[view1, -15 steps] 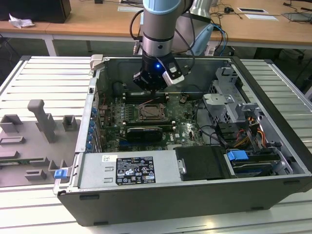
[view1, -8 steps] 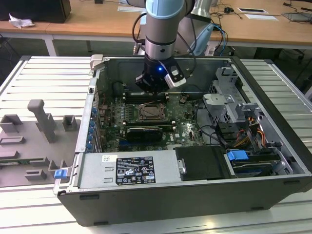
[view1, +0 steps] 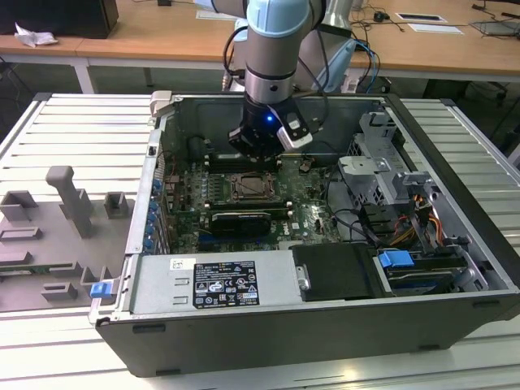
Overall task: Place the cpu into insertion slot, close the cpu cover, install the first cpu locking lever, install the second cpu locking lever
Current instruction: 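Install the first cpu locking lever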
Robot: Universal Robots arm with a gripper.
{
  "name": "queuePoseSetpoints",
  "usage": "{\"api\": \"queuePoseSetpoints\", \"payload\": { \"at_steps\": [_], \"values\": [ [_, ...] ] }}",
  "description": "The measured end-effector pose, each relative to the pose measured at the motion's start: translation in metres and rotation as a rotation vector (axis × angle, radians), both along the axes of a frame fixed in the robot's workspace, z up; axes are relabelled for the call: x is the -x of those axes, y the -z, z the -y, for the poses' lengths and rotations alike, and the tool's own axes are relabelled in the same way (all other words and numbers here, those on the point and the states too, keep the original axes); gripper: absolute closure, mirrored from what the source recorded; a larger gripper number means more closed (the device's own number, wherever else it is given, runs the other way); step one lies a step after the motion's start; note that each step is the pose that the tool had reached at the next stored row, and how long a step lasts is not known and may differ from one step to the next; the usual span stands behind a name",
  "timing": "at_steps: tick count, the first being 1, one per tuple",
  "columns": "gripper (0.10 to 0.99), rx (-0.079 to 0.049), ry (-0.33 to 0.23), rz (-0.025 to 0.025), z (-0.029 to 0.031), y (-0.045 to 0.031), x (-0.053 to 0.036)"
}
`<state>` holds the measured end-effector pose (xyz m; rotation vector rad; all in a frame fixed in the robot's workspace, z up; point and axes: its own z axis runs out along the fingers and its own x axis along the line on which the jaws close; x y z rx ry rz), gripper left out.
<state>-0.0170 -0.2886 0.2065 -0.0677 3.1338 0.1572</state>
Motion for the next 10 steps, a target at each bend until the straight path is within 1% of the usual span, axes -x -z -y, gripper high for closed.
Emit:
{"api": "queuePoseSetpoints", "payload": {
  "at_steps": [4, 6, 7, 8, 10],
  "values": [
    [0.980, 0.023, 0.000, 0.0000, -0.0005, 0.0017, -0.0005],
    [0.980, 0.032, 0.000, -0.0005, -0.0005, 0.0032, -0.0010],
    [0.980, 0.033, 0.000, -0.0004, -0.0006, 0.0040, -0.0011],
    [0.980, 0.032, 0.000, 0.0009, -0.0008, 0.0045, -0.0014],
    [0.980, 0.034, 0.000, 0.0001, -0.0006, 0.0026, -0.0013]
  ]
}}
